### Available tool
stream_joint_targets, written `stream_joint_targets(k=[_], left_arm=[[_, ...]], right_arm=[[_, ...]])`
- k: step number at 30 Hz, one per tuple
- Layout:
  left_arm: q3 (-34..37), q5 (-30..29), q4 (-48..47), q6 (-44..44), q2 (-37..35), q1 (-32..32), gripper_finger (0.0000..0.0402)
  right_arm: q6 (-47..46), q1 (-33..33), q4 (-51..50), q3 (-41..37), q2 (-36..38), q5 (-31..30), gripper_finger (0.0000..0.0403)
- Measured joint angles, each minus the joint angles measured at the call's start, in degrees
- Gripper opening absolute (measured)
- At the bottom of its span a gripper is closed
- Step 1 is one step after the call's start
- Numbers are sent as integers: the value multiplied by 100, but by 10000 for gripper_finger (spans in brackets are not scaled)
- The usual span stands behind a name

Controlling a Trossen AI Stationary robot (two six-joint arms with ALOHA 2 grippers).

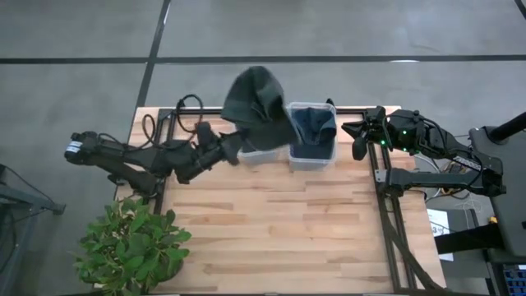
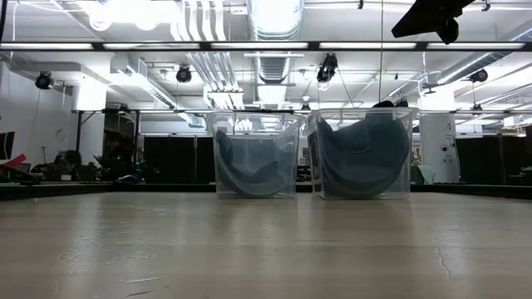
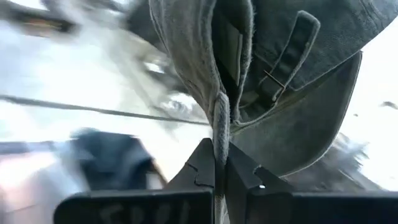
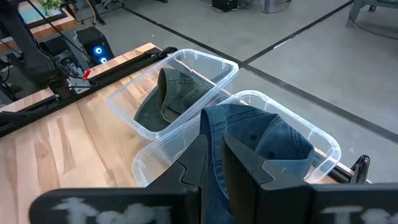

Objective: Pick & Place hat
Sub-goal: Put the gray cap into the left transparent bin

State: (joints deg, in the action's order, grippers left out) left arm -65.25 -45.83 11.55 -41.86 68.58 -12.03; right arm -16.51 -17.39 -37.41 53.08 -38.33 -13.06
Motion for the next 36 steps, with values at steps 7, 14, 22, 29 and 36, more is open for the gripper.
stream_joint_targets(k=[7, 14, 22, 29, 36], left_arm=[[0, -1285, -1179, -661, -2, 371, 7], [0, -740, -2407, -1490, -1, 1278, 6], [-38, 895, -2865, -1835, 543, 2288, 6], [-175, 1837, -3602, -2220, 1131, 2881, 6], [-179, 2395, -3910, -2316, 1323, 3118, 6]], right_arm=[[0, 1, 0, 0, 0, 0, 43], [-137, 1, 0, 0, -1, 0, 43], [-192, 1, -2, 0, 0, -2, 43], [-195, 0, -4, 0, 0, -4, 43], [-195, 0, -7, 0, 0, -10, 43]])
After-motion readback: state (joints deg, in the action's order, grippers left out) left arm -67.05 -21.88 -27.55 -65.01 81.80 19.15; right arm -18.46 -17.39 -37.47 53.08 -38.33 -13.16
